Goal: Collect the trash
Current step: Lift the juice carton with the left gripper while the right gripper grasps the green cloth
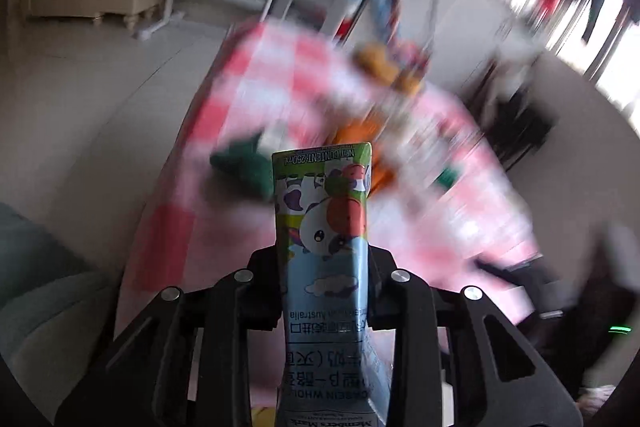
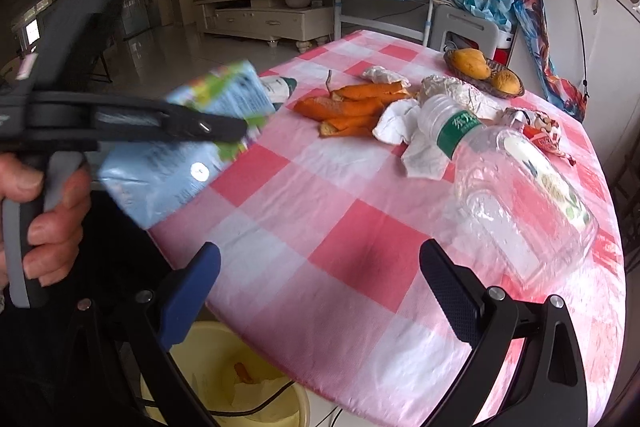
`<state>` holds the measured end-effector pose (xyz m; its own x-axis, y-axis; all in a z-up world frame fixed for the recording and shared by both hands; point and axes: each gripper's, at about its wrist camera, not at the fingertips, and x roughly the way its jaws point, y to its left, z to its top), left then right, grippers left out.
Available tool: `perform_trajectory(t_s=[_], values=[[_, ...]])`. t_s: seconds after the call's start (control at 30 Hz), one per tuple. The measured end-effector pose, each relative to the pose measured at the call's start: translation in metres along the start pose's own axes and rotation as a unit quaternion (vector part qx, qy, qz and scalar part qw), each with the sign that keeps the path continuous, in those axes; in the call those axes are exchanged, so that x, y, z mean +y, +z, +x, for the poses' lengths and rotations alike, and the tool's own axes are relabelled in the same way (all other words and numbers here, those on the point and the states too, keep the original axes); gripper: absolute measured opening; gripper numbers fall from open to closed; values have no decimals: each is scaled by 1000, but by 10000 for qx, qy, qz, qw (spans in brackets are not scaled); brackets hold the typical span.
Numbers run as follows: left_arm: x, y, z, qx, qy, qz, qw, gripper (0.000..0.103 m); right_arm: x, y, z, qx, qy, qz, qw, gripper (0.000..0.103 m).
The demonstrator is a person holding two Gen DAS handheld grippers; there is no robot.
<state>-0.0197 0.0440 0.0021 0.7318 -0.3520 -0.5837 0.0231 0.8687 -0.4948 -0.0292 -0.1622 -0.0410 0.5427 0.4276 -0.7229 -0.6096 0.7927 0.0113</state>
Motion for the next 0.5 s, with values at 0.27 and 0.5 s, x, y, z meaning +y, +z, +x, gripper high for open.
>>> perform_trajectory(t_s=[0.27,0.5], values=[[60,12,-58,-1417,676,-1155,9808,29,25,59,28,-281,397,-455,9978,95],[72,20,-59,-1587,963,-1330,9736,29,39,103,84,-70,636,-788,9948,91]])
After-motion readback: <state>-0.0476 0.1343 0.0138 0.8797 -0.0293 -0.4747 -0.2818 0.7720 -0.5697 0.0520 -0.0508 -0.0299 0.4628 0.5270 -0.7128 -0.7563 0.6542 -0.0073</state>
